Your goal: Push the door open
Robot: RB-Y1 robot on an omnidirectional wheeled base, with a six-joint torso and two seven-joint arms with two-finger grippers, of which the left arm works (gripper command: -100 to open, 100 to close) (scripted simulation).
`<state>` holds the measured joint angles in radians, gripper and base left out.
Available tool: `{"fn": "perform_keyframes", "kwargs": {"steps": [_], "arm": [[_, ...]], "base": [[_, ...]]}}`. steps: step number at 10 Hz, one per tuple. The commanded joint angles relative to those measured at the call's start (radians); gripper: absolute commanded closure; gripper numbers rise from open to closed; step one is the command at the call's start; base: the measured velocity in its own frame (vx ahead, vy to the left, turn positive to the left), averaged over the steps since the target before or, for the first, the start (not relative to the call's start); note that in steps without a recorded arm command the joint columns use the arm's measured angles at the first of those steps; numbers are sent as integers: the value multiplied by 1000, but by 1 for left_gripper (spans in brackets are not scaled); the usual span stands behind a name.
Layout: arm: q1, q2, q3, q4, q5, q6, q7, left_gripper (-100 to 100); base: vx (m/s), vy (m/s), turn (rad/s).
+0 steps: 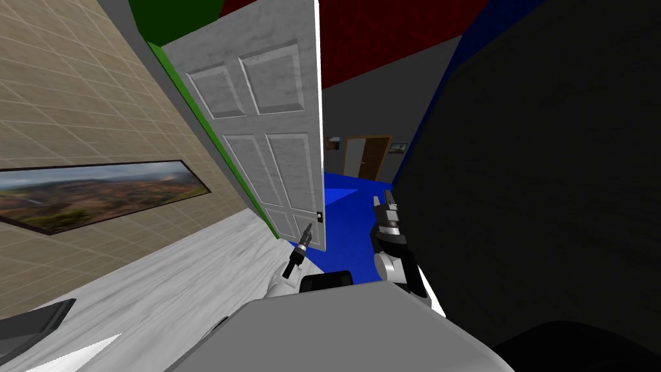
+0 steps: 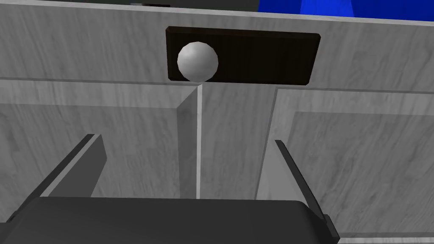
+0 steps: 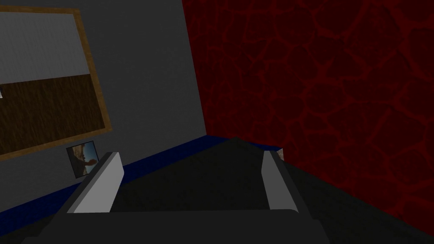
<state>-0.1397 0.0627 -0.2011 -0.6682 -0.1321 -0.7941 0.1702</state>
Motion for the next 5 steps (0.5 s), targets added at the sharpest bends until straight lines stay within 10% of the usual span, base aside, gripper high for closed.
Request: {"fn": "perform_keyframes", "kwargs": {"steps": [1, 5], "arm": [[0, -9, 2, -1, 3, -1, 0, -100], [-1, 0, 9, 10, 5, -12, -9, -100]], "base": [[-219, 12, 65], [90, -38, -16]]}}
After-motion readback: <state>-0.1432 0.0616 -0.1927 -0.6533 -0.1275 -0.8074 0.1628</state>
